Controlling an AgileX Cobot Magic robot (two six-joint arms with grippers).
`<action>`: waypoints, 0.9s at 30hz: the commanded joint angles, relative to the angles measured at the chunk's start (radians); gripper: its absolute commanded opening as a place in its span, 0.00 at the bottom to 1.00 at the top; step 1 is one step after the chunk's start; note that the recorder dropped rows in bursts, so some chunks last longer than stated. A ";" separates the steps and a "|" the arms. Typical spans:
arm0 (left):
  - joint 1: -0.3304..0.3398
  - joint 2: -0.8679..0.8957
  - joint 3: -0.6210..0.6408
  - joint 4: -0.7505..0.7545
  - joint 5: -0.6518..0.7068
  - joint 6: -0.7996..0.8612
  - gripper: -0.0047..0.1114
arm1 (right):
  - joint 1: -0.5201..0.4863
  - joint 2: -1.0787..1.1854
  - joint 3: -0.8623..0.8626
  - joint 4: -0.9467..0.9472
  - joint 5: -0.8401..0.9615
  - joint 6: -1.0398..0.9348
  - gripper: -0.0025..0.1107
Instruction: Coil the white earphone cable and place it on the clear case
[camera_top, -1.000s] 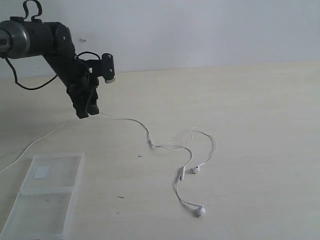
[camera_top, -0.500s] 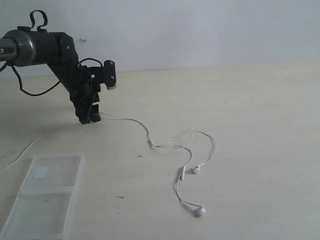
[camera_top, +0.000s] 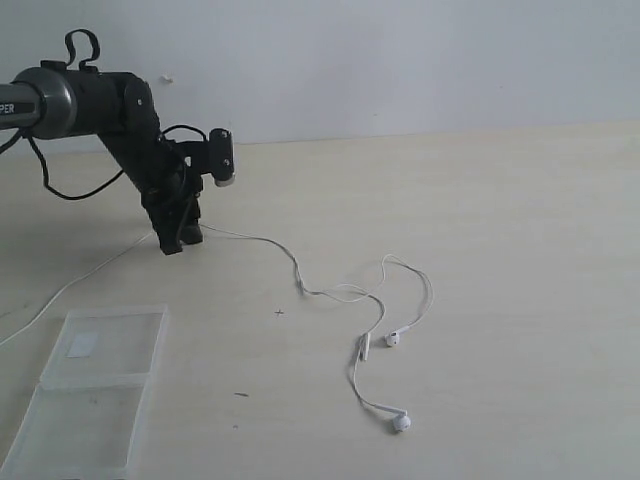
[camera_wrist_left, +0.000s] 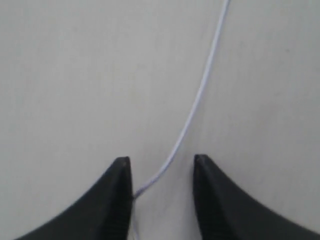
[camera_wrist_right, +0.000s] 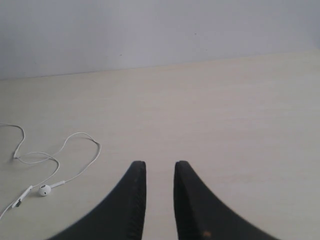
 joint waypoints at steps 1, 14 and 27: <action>-0.002 0.012 -0.001 -0.002 0.074 -0.002 0.12 | -0.005 -0.007 0.005 0.000 -0.008 -0.002 0.21; -0.002 -0.011 -0.001 -0.017 0.146 -0.146 0.04 | -0.005 -0.007 0.005 0.000 -0.008 -0.002 0.21; 0.063 -0.152 -0.001 -0.304 0.236 -0.163 0.04 | -0.005 -0.007 0.005 0.000 -0.008 -0.002 0.21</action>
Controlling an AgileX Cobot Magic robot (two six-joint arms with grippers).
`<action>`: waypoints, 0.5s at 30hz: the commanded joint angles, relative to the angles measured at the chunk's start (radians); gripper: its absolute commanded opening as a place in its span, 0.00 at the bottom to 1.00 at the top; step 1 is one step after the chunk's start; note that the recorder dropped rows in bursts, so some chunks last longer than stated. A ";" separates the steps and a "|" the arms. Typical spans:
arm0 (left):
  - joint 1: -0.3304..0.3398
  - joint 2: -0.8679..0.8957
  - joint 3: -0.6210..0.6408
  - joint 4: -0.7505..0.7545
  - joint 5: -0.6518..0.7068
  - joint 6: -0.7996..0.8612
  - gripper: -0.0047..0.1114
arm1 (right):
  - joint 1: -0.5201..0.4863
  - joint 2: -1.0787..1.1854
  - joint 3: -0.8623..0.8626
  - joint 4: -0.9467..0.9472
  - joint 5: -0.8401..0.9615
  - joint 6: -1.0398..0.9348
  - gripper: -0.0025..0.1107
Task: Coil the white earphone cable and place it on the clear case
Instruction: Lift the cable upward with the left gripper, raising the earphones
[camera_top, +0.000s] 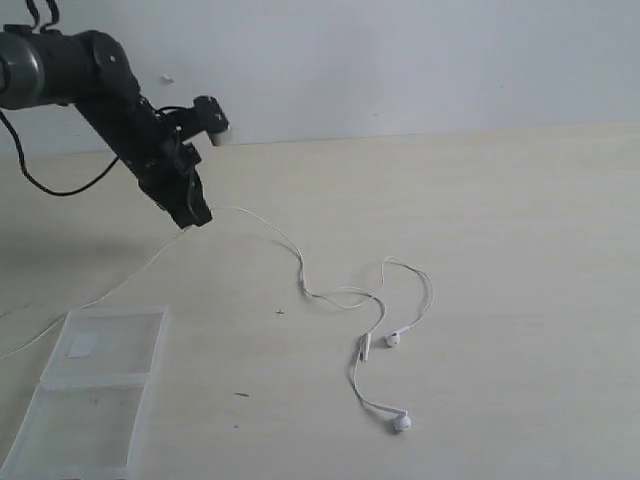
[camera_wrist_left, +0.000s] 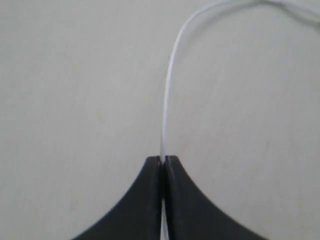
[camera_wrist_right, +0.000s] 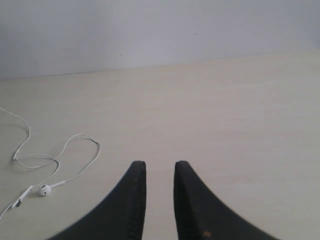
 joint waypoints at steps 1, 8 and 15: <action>0.054 -0.081 0.001 -0.078 0.102 -0.027 0.04 | -0.005 -0.007 0.005 0.000 -0.008 -0.002 0.21; 0.143 -0.230 0.001 -0.081 0.140 -0.100 0.04 | -0.005 -0.007 0.005 0.000 -0.008 -0.002 0.21; 0.170 -0.422 0.001 -0.072 0.096 -0.121 0.04 | -0.005 -0.007 0.005 0.000 -0.008 -0.002 0.21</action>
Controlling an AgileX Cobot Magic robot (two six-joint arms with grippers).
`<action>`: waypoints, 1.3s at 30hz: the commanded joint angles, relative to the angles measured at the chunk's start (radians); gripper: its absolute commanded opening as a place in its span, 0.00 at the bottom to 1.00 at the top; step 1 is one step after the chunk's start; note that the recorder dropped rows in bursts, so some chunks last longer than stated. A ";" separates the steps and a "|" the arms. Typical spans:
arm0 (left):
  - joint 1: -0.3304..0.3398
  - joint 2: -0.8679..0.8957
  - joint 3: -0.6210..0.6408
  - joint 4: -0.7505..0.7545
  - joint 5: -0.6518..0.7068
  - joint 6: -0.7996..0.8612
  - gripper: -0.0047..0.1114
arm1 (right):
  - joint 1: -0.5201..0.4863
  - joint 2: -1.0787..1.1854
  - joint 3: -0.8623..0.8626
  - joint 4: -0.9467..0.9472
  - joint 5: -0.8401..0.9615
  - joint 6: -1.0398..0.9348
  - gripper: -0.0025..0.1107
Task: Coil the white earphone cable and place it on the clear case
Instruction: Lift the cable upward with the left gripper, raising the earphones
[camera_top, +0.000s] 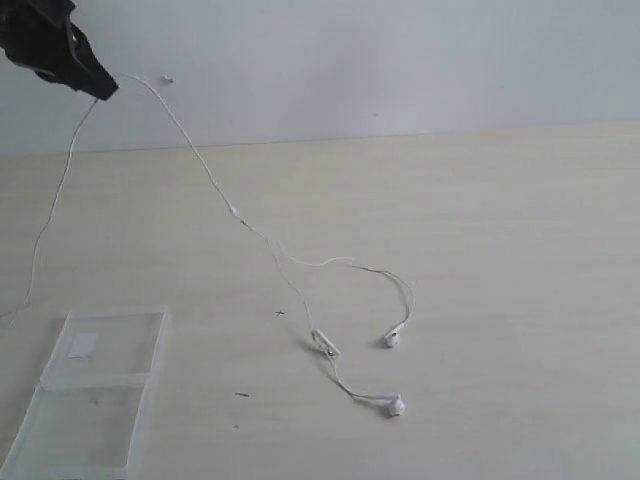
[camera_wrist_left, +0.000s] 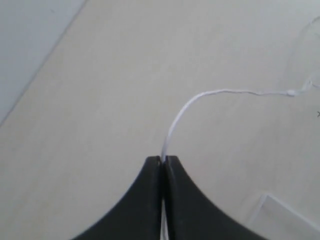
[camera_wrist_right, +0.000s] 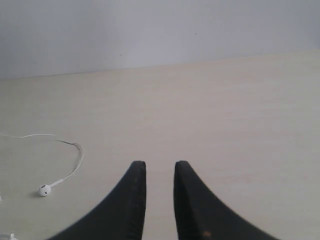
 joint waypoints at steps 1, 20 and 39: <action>0.003 -0.103 0.001 -0.006 -0.037 -0.014 0.04 | -0.005 -0.007 0.005 0.000 -0.008 -0.002 0.21; 0.001 -0.407 0.001 -0.081 -0.210 -0.054 0.04 | -0.005 -0.007 0.005 0.000 -0.008 -0.002 0.21; 0.001 -0.513 -0.267 0.024 -0.263 -0.080 0.04 | -0.005 -0.007 0.005 0.000 -0.008 -0.002 0.21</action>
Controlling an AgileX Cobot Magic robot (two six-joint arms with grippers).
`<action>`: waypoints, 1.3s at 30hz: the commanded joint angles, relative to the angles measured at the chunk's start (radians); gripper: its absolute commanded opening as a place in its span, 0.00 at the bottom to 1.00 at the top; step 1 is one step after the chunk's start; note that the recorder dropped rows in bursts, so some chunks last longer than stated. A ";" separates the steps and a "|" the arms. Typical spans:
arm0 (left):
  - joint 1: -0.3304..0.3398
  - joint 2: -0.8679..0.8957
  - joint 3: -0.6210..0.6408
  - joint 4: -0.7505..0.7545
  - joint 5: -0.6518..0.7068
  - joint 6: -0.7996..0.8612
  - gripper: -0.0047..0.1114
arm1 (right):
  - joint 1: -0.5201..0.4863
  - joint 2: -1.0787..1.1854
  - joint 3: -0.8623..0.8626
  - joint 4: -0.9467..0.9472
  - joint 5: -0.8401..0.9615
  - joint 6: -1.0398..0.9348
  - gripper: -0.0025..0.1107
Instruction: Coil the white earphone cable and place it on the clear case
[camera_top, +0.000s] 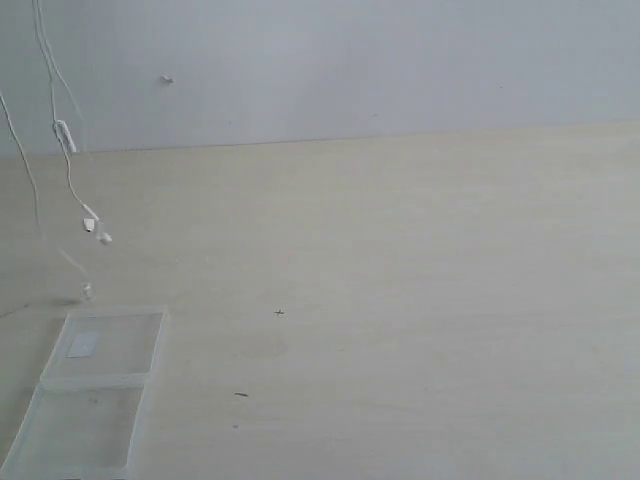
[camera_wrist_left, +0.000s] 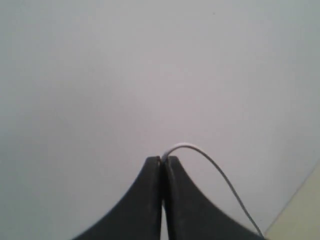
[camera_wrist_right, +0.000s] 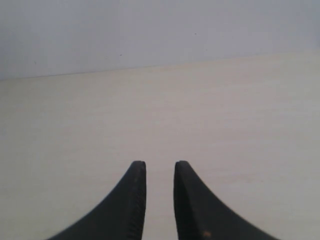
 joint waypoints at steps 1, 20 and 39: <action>0.001 -0.011 -0.109 0.046 0.062 -0.049 0.04 | -0.005 -0.007 0.005 0.000 -0.008 -0.002 0.21; 0.001 -0.108 -0.152 0.050 0.244 -0.097 0.04 | -0.005 -0.007 0.005 0.000 -0.010 -0.002 0.21; 0.001 -0.217 -0.152 -0.081 0.258 -0.102 0.04 | -0.005 -0.007 0.005 0.000 -0.010 -0.002 0.21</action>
